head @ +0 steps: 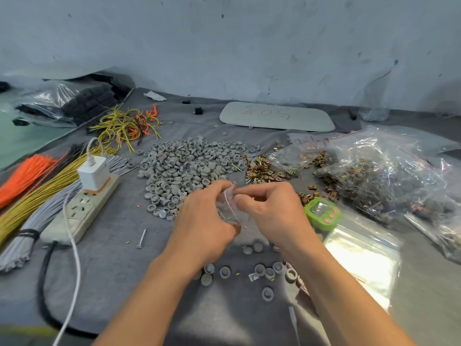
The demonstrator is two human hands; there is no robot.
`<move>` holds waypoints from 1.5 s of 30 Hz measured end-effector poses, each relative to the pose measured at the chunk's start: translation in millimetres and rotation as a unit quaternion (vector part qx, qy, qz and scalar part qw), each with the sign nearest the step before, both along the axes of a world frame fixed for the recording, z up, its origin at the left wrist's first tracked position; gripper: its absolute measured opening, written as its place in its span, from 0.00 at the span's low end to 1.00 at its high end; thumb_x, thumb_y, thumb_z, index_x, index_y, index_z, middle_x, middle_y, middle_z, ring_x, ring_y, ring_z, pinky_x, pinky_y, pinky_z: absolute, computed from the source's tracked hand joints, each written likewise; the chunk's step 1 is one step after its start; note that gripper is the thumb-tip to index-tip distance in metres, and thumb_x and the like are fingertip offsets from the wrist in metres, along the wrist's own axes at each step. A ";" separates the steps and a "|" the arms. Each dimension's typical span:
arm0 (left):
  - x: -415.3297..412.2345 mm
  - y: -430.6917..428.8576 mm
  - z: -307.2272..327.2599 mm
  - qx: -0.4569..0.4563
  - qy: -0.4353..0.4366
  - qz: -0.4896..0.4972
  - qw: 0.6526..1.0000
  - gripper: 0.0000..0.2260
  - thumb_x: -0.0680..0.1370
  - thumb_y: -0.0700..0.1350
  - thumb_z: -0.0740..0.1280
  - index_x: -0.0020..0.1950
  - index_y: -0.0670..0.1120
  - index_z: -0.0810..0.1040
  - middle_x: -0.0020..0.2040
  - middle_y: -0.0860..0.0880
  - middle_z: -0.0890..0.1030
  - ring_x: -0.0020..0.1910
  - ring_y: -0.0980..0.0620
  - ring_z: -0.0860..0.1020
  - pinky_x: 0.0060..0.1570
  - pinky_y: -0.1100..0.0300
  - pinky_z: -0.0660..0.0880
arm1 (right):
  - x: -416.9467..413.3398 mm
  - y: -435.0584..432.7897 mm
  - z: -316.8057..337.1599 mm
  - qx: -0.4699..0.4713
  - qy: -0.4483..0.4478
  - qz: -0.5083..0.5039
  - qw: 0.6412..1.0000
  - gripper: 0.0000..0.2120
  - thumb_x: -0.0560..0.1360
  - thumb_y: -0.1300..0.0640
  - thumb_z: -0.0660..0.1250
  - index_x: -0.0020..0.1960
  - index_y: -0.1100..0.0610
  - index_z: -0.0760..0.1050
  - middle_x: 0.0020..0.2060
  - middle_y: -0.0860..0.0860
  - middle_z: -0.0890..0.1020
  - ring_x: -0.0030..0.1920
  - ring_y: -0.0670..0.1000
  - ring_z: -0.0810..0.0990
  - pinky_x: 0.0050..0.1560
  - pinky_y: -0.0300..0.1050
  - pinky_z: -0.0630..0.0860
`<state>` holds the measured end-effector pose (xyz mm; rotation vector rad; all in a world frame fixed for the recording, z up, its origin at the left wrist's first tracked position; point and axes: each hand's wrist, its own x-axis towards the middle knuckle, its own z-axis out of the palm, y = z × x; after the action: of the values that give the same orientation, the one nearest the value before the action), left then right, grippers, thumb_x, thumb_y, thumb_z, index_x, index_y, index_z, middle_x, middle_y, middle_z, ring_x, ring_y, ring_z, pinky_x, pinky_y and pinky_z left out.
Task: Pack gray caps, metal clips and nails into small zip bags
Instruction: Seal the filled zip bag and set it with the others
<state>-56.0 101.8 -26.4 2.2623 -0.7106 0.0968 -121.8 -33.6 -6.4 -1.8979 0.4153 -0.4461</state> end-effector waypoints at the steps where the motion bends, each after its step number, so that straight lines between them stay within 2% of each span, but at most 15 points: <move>1: 0.2 0.5 0.4 -0.019 0.001 -0.003 1.000 0.26 0.65 0.48 0.77 0.58 0.65 0.74 0.46 0.59 0.82 0.47 0.58 0.79 0.45 0.59 0.76 | 0.7 1.2 0.5 0.012 -0.012 0.014 1.000 0.11 0.75 0.57 0.74 0.41 0.41 0.88 0.37 0.43 0.87 0.42 0.46 0.86 0.43 0.44 0.81; 3: 1.0 2.4 1.7 -0.061 0.015 -0.003 0.998 0.23 0.65 0.46 0.78 0.54 0.65 0.76 0.43 0.64 0.82 0.43 0.64 0.79 0.38 0.70 0.72 | 1.0 -1.9 2.4 0.082 -0.040 0.000 0.996 0.13 0.77 0.60 0.71 0.41 0.44 0.88 0.38 0.43 0.88 0.42 0.42 0.84 0.42 0.36 0.79; 5: 3.1 5.0 2.4 -0.103 0.041 -0.003 0.994 0.21 0.66 0.43 0.78 0.51 0.63 0.77 0.44 0.67 0.82 0.42 0.67 0.80 0.37 0.73 0.72 | -1.8 -12.3 4.7 0.153 -0.029 -0.050 0.987 0.14 0.77 0.61 0.69 0.41 0.46 0.88 0.40 0.43 0.88 0.37 0.39 0.80 0.41 0.36 0.75; 7: 5.9 7.3 4.0 -0.158 0.076 -0.001 0.985 0.21 0.67 0.42 0.80 0.51 0.62 0.78 0.45 0.63 0.84 0.42 0.64 0.82 0.41 0.67 0.77 | -6.5 -23.9 3.7 0.167 0.039 -0.073 0.982 0.17 0.76 0.66 0.67 0.42 0.48 0.88 0.39 0.44 0.87 0.33 0.40 0.73 0.38 0.39 0.69; 10: 8.3 9.5 10.5 -0.263 0.114 0.011 0.958 0.19 0.70 0.39 0.80 0.53 0.58 0.81 0.47 0.58 0.86 0.44 0.60 0.84 0.43 0.64 0.79 | -8.0 -27.9 -2.3 0.174 0.113 -0.064 0.976 0.20 0.72 0.76 0.60 0.44 0.56 0.85 0.46 0.52 0.85 0.44 0.50 0.78 0.36 0.41 0.65; 12: 10.0 9.3 15.1 -0.337 0.147 0.023 0.930 0.17 0.72 0.37 0.78 0.55 0.53 0.81 0.47 0.55 0.87 0.46 0.58 0.85 0.45 0.62 0.78 | -7.7 -26.1 -5.7 0.207 0.103 -0.053 0.971 0.22 0.72 0.80 0.56 0.44 0.59 0.82 0.47 0.55 0.83 0.45 0.53 0.78 0.37 0.42 0.68; 14: 10.9 8.8 18.1 -0.378 0.153 0.040 0.912 0.16 0.71 0.37 0.78 0.55 0.50 0.82 0.47 0.53 0.88 0.47 0.55 0.86 0.49 0.57 0.80 | -8.1 -26.1 -5.9 0.281 0.061 -0.027 0.957 0.22 0.71 0.83 0.52 0.43 0.64 0.79 0.42 0.58 0.82 0.37 0.51 0.79 0.35 0.40 0.74; 17: 8.9 9.7 19.3 -0.355 0.097 0.068 0.927 0.18 0.67 0.44 0.77 0.55 0.52 0.80 0.47 0.55 0.87 0.46 0.55 0.85 0.51 0.52 0.81 | -10.9 -26.3 -5.7 0.367 0.013 0.025 0.930 0.18 0.72 0.85 0.56 0.44 0.68 0.79 0.41 0.62 0.84 0.40 0.54 0.86 0.39 0.40 0.83; 19: 4.8 10.9 17.5 -0.273 0.027 0.077 0.959 0.18 0.67 0.49 0.77 0.54 0.57 0.78 0.46 0.60 0.85 0.44 0.62 0.83 0.45 0.58 0.80 | -11.5 -25.6 -5.4 0.385 -0.015 0.045 0.922 0.13 0.75 0.81 0.61 0.47 0.68 0.80 0.43 0.63 0.85 0.43 0.56 0.87 0.41 0.42 0.84; 22: -3.7 8.9 13.6 -0.092 -0.026 0.051 0.994 0.18 0.70 0.52 0.79 0.53 0.64 0.75 0.43 0.64 0.83 0.43 0.68 0.79 0.36 0.74 0.70 | -11.6 -22.8 -1.4 0.358 -0.045 0.060 0.931 0.06 0.81 0.71 0.64 0.52 0.65 0.80 0.42 0.62 0.86 0.36 0.53 0.85 0.36 0.41 0.82; 25: -11.7 -0.3 9.6 -0.017 -0.006 0.007 1.000 0.22 0.70 0.48 0.78 0.55 0.65 0.72 0.43 0.61 0.82 0.42 0.63 0.79 0.38 0.65 0.73 | -10.7 -20.7 1.1 0.315 -0.058 0.060 0.945 0.05 0.82 0.67 0.64 0.53 0.64 0.78 0.39 0.59 0.86 0.28 0.48 0.79 0.27 0.37 0.75; 28: -13.8 -6.2 10.3 -0.011 0.013 0.002 1.000 0.24 0.69 0.45 0.76 0.55 0.65 0.70 0.43 0.59 0.81 0.43 0.58 0.79 0.43 0.55 0.76 | -10.2 -17.8 1.6 0.245 -0.047 0.027 0.968 0.03 0.80 0.67 0.67 0.53 0.63 0.77 0.38 0.58 0.87 0.24 0.47 0.76 0.24 0.38 0.71; 32: -13.9 -8.8 8.6 -0.013 0.021 -0.015 1.000 0.25 0.68 0.45 0.78 0.56 0.65 0.70 0.44 0.60 0.81 0.43 0.59 0.79 0.41 0.59 0.75 | -14.9 -19.4 0.4 0.082 -0.024 -0.014 0.996 0.07 0.69 0.60 0.80 0.42 0.58 0.82 0.30 0.59 0.85 0.25 0.52 0.78 0.28 0.45 0.73; 36: -15.3 -8.2 8.1 -0.014 0.024 -0.023 0.999 0.28 0.66 0.45 0.78 0.56 0.66 0.69 0.43 0.60 0.80 0.41 0.60 0.78 0.37 0.62 0.71 | -17.8 -17.3 1.4 -0.029 -0.041 -0.020 0.999 0.07 0.66 0.57 0.82 0.37 0.51 0.84 0.28 0.51 0.84 0.27 0.48 0.80 0.30 0.47 0.75; 45: -14.7 -7.8 7.3 -0.055 0.020 -0.042 0.997 0.24 0.65 0.44 0.78 0.52 0.64 0.71 0.44 0.65 0.80 0.42 0.66 0.78 0.35 0.71 0.69 | -17.9 -8.8 0.8 -0.076 -0.090 0.031 0.993 0.14 0.71 0.68 0.76 0.46 0.49 0.89 0.37 0.40 0.87 0.39 0.38 0.86 0.41 0.36 0.82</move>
<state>-70.8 94.0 -19.1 2.1214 -0.7595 0.0500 -139.6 -42.3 -5.6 -1.9902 0.2068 -0.6168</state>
